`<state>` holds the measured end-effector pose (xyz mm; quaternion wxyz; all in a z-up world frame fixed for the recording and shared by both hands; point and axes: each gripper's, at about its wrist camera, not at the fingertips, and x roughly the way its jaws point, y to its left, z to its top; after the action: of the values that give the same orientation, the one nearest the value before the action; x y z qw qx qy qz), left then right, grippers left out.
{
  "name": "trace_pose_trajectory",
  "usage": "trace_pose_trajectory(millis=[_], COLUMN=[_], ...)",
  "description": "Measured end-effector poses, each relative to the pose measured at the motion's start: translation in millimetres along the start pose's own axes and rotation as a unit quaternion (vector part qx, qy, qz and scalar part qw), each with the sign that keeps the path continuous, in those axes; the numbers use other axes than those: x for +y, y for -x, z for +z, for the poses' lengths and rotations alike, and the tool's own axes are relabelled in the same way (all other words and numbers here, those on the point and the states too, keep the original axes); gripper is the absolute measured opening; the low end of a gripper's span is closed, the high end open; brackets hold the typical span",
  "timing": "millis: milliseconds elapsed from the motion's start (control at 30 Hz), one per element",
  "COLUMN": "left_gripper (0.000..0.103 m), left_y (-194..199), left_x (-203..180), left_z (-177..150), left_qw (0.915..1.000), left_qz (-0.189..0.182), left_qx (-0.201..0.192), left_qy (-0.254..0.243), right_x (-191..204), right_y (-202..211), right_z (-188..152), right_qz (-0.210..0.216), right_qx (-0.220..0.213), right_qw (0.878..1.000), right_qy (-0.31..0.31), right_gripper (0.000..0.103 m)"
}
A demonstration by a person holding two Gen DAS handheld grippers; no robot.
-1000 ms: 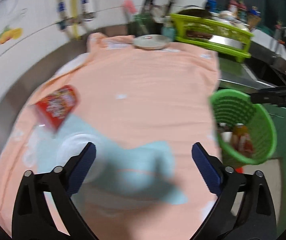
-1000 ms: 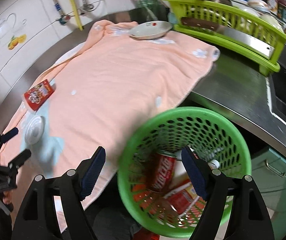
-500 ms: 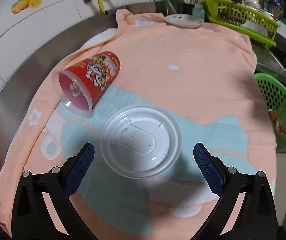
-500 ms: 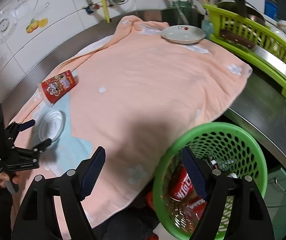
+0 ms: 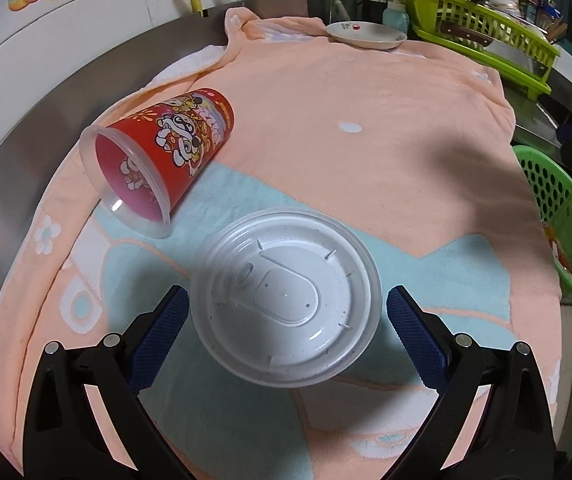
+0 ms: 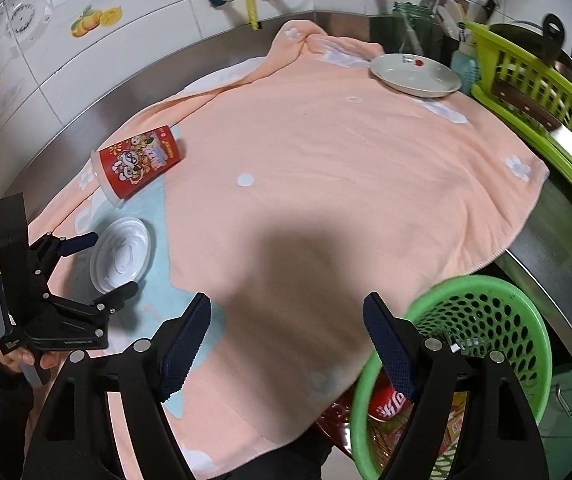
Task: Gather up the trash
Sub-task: 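Grasp the white plastic lid with the left tool, then grasp the red pizza-print cup with the right tool while left tool holds the lid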
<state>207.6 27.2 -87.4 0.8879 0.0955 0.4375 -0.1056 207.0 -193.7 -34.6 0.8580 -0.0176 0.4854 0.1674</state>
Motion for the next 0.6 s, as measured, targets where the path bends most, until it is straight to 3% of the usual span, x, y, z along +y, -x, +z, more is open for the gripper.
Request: trace_pose_trajectory(millis=[300, 600], left_gripper=[0.093, 0.091], left_y=[-1.0, 25.5], left_x=[-0.8, 7.8], left_z=[0.3, -11.3], left_qw=[0.9998, 0.9992], left_qz=[0.005, 0.011], left_qx=[-0.013, -0.038], left_qy=[-0.014, 0.01], right_x=[20.3, 38.7], right_y=[-10.3, -20.1], right_z=[9.6, 24.9], right_qz=[0.006, 0.021], right_qx=[0.006, 0.008], right_qw=[1.0, 0.999], right_qy=[0.017, 0.024], right_gripper=[0.076, 0.076])
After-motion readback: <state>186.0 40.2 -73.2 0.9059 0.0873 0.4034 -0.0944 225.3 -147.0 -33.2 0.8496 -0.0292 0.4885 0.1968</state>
